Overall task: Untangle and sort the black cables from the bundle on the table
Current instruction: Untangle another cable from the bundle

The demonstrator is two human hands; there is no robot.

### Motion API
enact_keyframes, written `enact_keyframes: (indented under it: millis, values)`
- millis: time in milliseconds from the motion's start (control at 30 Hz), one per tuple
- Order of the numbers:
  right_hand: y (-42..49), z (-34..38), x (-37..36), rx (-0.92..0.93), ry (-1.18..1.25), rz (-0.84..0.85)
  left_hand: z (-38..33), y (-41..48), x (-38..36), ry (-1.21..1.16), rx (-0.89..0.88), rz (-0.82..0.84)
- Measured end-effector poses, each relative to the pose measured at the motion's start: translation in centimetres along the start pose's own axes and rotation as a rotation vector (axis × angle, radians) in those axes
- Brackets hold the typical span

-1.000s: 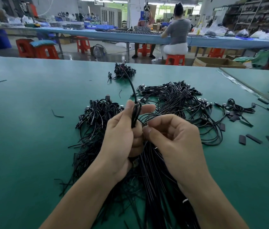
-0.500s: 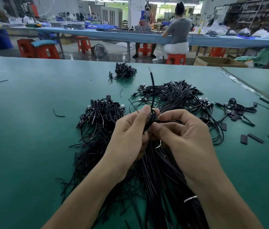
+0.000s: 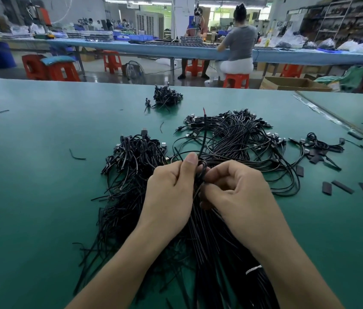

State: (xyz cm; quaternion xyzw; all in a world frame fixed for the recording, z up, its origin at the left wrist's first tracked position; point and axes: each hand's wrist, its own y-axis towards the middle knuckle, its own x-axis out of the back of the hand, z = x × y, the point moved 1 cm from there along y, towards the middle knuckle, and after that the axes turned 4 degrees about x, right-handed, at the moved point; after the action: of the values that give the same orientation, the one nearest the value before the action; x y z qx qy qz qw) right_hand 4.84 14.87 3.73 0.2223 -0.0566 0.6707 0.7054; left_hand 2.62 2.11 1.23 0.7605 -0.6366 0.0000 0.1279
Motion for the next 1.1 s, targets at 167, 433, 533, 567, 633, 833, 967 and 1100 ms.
enact_keyframes:
  millis: [167,433,533,567,633,833,967,1100]
  values:
    - [-0.6,0.4,-0.6,0.149,-0.227,-0.044,0.7,0.4,0.0,0.047,-0.009,-0.013]
    - [-1.4,1.4,-1.8,0.319,-0.531,0.006,1.0,0.9,0.5,0.003,0.095,0.079]
    - [-1.7,1.5,-1.9,0.359,-0.637,0.009,0.8,0.9,0.6,-0.083,0.204,0.179]
    - [-1.7,1.6,-1.8,0.365,-0.656,0.022,0.8,0.9,0.6,-0.085,0.224,0.199]
    - [-1.6,1.7,-1.5,0.421,-0.698,0.075,0.7,0.8,0.6,-0.066,0.279,0.245]
    - [-1.1,1.0,0.1,0.576,-0.721,0.135,0.6,0.3,1.2,0.036,0.428,0.48]
    - [-0.8,1.0,0.5,0.589,-0.587,0.173,0.1,0.0,1.5,0.002,0.492,0.575]
    - [-0.4,0.8,0.8,0.525,-0.563,0.14,-0.2,-0.1,1.1,-0.103,0.565,0.62]
